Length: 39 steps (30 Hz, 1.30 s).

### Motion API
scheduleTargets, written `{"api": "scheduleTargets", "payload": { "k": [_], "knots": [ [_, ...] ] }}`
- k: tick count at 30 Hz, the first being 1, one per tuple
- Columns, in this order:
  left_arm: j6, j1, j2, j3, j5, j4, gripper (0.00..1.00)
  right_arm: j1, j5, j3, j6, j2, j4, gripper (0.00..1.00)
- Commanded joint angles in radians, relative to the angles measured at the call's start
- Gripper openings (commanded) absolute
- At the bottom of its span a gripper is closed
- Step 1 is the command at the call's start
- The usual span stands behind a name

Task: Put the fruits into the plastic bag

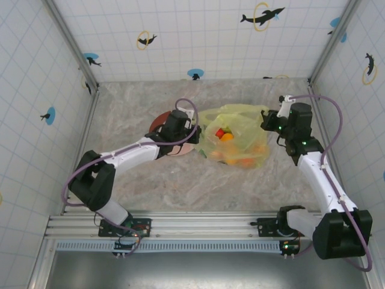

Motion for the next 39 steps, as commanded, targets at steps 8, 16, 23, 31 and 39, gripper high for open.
{"api": "scheduleTargets", "payload": {
  "k": [8, 16, 23, 31, 39],
  "knots": [
    [-0.042, -0.057, -0.011, 0.181, 0.238, 0.129, 0.00, 0.044, -0.004, -0.022, 0.025, 0.007, 0.062, 0.00],
    [-0.022, -0.019, -0.062, 0.184, 0.139, 0.084, 0.00, 0.031, 0.027, -0.021, -0.010, -0.007, 0.032, 0.00],
    [-0.087, 0.014, -0.110, 0.170, 0.232, 0.150, 0.00, 0.027, -0.004, -0.054, 0.021, 0.013, 0.069, 0.00],
    [-0.069, -0.033, 0.000, 0.224, 0.285, 0.104, 0.00, 0.075, -0.006, -0.050, 0.025, 0.056, 0.074, 0.00],
    [-0.052, 0.074, 0.024, 0.144, 0.080, 0.054, 0.00, 0.034, 0.021, -0.037, -0.006, 0.019, 0.044, 0.00]
  ]
}}
